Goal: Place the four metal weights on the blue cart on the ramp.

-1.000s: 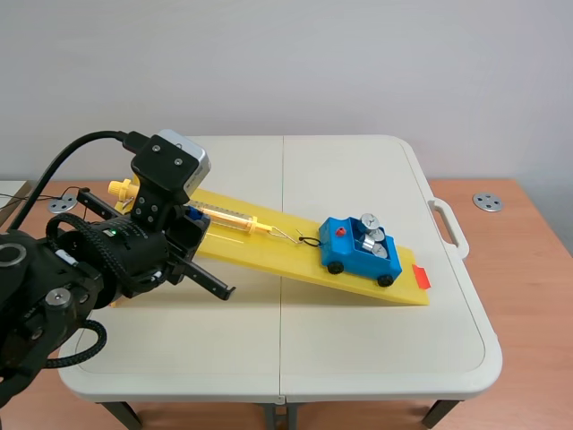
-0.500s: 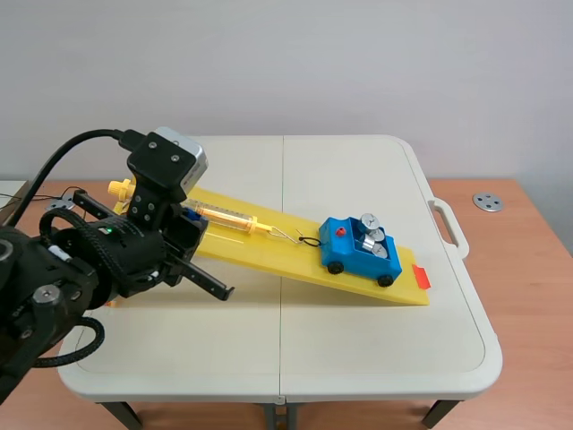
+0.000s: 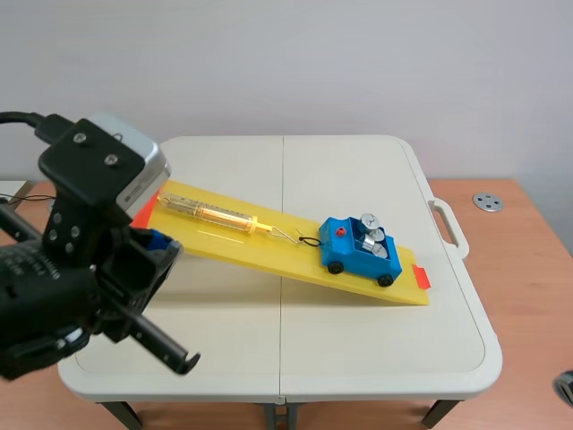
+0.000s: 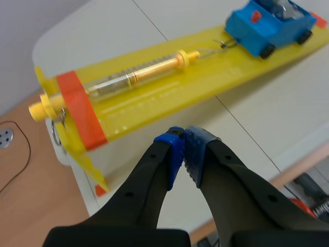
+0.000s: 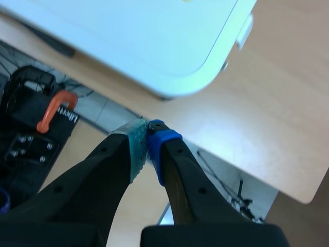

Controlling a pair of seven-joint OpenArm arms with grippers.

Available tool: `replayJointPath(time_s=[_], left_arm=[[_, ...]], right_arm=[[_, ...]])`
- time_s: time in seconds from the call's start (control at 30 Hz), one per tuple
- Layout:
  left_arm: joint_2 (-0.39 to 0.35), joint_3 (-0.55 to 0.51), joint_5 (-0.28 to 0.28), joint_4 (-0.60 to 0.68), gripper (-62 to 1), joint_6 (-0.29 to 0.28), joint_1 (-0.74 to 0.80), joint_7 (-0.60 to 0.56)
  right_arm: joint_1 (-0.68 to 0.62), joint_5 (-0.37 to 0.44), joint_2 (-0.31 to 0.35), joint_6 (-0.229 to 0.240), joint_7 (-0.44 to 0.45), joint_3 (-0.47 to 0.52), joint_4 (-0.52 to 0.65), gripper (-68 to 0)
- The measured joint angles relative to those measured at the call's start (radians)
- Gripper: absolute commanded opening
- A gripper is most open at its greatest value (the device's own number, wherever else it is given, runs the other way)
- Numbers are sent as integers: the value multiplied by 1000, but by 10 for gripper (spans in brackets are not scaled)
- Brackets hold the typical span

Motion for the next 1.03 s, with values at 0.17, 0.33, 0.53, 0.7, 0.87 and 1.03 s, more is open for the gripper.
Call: replayJointPath(time_s=[0.17, 0.33, 0.53, 0.7, 0.87, 1.03], left_arm=[[-10, 0, 0, 79, -424, 0, 134, 35], [-10, 0, 0, 89, -174, 0, 204, 43], [-10, 0, 0, 89, 14, 1, 216, 26], [-10, 0, 0, 89, 14, 8, 213, -7], [-10, 0, 0, 89, 14, 8, 213, -11], [-10, 0, 0, 89, 14, 8, 213, -11]], right_arm=[[60, 1, 0, 0, 18, 0, 0, -579], [106, 29, 0, 24, 15, 0, 0, -272], [139, 100, -34, 45, 14, 0, 0, -14], [150, 138, -58, 45, 17, 0, 0, -14], [150, 138, -58, 45, 18, 0, 0, -14], [150, 137, -58, 45, 18, 0, 0, -14]])
